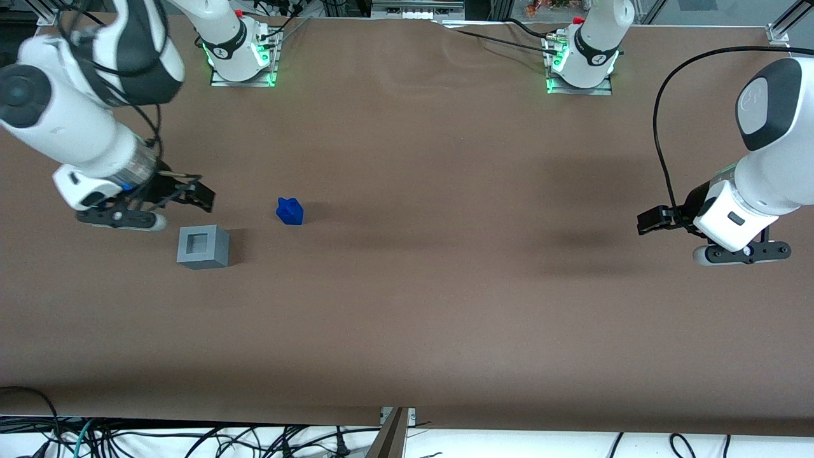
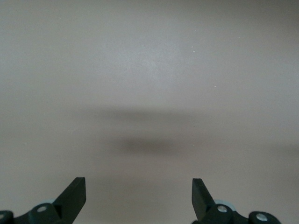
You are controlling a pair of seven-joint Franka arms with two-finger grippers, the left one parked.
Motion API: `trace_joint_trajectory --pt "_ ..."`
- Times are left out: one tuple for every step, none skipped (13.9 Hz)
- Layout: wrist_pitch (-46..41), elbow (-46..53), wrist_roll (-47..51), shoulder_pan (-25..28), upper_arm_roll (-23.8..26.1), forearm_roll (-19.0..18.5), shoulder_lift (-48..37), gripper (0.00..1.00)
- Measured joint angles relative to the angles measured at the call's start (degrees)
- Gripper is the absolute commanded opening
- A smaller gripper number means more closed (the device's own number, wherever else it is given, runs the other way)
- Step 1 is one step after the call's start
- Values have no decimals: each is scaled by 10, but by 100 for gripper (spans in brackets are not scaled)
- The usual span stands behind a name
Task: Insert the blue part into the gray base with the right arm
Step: 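Move the open right gripper over the blue part, then lower the right gripper and close it on the blue part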
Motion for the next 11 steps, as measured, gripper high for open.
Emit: trace_joint_trajectory --pt "30 -15 20 8 6 0 10 100" --pt "63 -30 38 18 9 0 23 100" --pt "99 -47 60 29 11 0 37 100" --pt "136 -66 80 39 13 0 51 100" --pt "169 -88 93 45 15 1 64 100" --pt "199 -111 102 50 17 6 76 100" --pt "226 -134 105 54 18 14 84 100" --pt "245 -153 105 57 18 24 89 100" --pt "255 -167 105 59 18 31 91 100" --pt "256 -176 105 60 18 35 91 100" --pt "256 -184 105 61 18 37 91 100"
